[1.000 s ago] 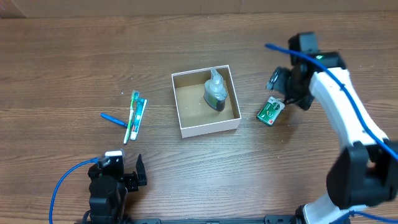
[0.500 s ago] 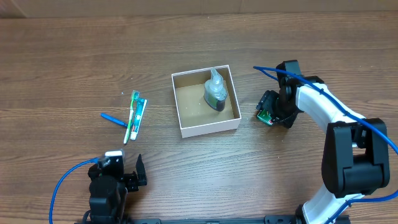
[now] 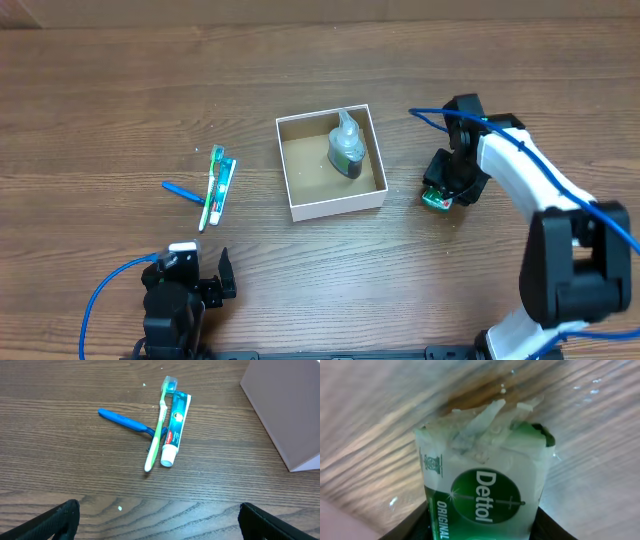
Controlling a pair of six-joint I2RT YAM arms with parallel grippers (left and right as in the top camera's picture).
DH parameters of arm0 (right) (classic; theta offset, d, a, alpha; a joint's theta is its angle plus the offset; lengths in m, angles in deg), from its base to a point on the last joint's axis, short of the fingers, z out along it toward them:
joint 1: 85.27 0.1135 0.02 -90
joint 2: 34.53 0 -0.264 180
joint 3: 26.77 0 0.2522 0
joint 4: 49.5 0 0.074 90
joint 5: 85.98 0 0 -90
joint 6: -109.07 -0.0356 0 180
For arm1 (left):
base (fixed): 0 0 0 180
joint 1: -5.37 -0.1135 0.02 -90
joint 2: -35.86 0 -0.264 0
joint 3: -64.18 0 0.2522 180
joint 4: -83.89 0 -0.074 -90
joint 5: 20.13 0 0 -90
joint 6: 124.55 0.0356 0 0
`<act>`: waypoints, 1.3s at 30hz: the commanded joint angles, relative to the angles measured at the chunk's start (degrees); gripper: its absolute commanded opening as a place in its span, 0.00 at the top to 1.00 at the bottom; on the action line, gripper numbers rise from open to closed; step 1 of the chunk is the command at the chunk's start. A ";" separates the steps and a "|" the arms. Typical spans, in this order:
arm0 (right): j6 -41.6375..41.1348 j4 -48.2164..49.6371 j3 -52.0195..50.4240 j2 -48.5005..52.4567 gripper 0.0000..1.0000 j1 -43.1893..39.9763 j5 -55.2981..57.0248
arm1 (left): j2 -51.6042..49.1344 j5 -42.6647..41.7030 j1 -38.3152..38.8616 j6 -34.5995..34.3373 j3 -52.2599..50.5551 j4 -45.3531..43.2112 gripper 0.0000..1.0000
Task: Pack container
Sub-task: 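Move the right gripper to the green Dettol soap bar and grasp it, then carry the soap bar into the box and release it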
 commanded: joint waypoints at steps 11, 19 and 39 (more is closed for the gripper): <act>15.89 7.65 5.20 -19.54 0.55 27.67 1.79 | 0.59 -0.46 -0.31 0.90 -0.76 0.00 0.00; 28.72 20.87 5.20 -8.63 0.55 31.58 1.77 | 0.59 -0.46 -0.31 0.90 -0.76 0.00 0.00; 9.92 -2.84 7.52 -18.14 0.17 29.90 9.40 | 0.59 -0.46 -0.31 0.90 -0.76 0.00 0.00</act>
